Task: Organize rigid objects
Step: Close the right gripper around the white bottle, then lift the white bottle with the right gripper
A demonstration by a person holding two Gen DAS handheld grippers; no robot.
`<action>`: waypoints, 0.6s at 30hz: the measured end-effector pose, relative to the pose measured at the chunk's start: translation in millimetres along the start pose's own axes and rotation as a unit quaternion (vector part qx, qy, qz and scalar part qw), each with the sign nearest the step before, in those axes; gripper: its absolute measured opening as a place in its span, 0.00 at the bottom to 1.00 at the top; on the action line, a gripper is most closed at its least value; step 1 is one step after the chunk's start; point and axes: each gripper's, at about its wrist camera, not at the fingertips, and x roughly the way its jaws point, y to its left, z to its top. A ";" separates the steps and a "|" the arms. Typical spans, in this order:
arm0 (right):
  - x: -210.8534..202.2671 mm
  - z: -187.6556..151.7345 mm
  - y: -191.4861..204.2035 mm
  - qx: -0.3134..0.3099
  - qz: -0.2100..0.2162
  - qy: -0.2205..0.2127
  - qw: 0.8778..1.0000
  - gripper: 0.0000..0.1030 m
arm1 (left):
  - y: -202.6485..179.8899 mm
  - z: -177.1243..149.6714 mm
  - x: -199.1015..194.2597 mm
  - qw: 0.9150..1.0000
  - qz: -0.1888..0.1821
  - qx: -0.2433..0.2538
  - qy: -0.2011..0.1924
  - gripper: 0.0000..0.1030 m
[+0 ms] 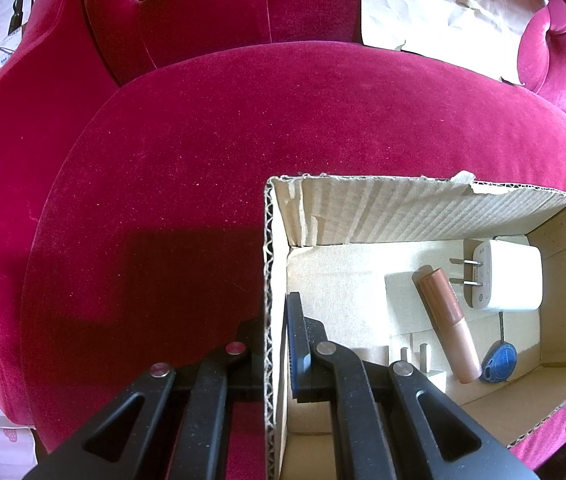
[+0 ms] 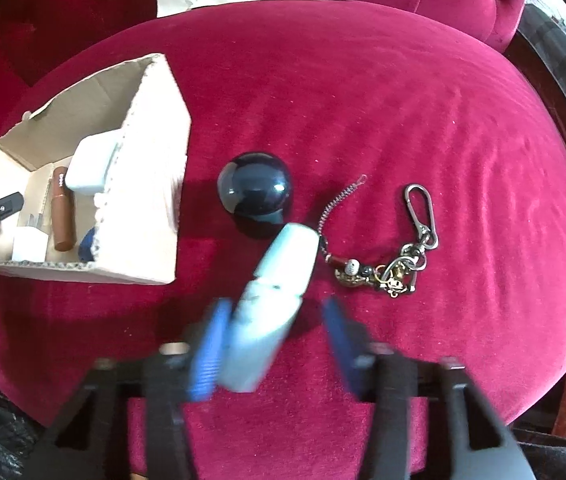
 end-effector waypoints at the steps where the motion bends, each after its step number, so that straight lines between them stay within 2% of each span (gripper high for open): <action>1: -0.2 0.1 1.3 -0.004 -0.007 -0.001 1.000 0.29 | 0.2 0.1 0.1 1.000 0.000 0.000 0.000 0.05; 18: -26.6 -2.0 5.5 -0.001 -0.013 -0.004 1.000 0.26 | 3.4 0.2 -0.6 1.000 0.000 -0.001 0.000 0.05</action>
